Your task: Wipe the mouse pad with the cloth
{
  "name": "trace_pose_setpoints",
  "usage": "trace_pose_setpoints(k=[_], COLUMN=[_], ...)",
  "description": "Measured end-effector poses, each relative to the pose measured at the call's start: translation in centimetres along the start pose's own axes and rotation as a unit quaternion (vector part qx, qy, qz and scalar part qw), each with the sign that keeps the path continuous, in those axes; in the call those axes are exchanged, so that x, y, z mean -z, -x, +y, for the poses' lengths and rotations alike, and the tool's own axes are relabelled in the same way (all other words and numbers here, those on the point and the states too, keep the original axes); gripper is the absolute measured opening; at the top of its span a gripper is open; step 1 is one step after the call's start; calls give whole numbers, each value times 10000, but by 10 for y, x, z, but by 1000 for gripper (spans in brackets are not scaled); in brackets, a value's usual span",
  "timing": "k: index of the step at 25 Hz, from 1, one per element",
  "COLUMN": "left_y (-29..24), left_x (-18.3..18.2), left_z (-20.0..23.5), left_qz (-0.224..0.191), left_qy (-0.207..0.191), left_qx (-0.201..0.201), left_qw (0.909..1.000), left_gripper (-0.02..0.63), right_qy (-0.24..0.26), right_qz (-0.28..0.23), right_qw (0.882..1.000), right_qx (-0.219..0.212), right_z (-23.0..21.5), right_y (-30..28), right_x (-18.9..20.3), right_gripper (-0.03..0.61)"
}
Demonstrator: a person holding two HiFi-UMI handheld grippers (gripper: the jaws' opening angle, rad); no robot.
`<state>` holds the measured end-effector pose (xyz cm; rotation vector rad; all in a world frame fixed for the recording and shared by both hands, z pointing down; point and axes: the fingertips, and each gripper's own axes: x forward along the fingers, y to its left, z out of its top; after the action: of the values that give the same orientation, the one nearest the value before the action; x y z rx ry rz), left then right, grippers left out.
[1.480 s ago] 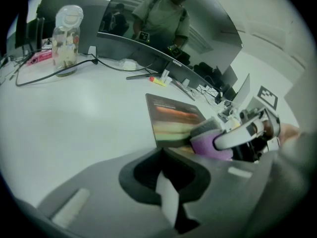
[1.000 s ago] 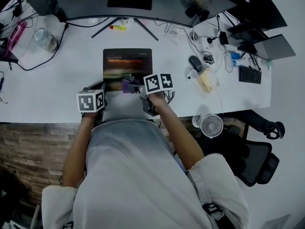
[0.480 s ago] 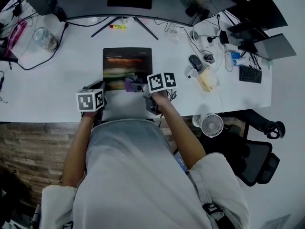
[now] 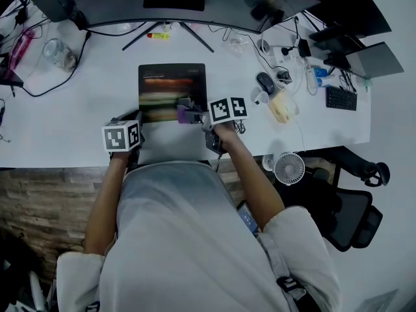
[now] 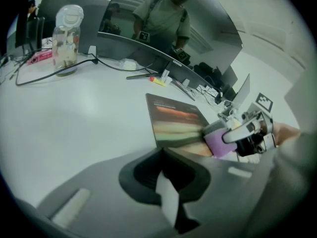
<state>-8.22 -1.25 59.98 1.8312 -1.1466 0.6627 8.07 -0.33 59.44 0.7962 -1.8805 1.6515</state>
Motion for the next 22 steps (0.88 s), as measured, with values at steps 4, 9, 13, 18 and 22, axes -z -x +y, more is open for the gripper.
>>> trace_pose_setpoints(k=[4,9,13,18,22], left_y=[0,0,0,0,1], left_x=[0,0,1,0,0], left_z=[0,0,0,0,0], left_qz=[6,8,10,17,10], left_qy=[5,0,7,28,4], left_qx=[2,5,15,18,2], left_qw=[10000,10000,10000,10000,10000], left_gripper=[0,0,0,0,0], right_qy=[-42,-14,36,217,390], right_qz=[-25,-59,-2,60,66], right_qw=[10000,9999,9997,9988,9964], right_qx=[22,106,227,436,754], right_z=[-7,-16,-23,-31,-43], right_y=[7,15,21,31,45], right_x=[0,0,0,-2,-2], right_gripper=[184,186,186,186,186])
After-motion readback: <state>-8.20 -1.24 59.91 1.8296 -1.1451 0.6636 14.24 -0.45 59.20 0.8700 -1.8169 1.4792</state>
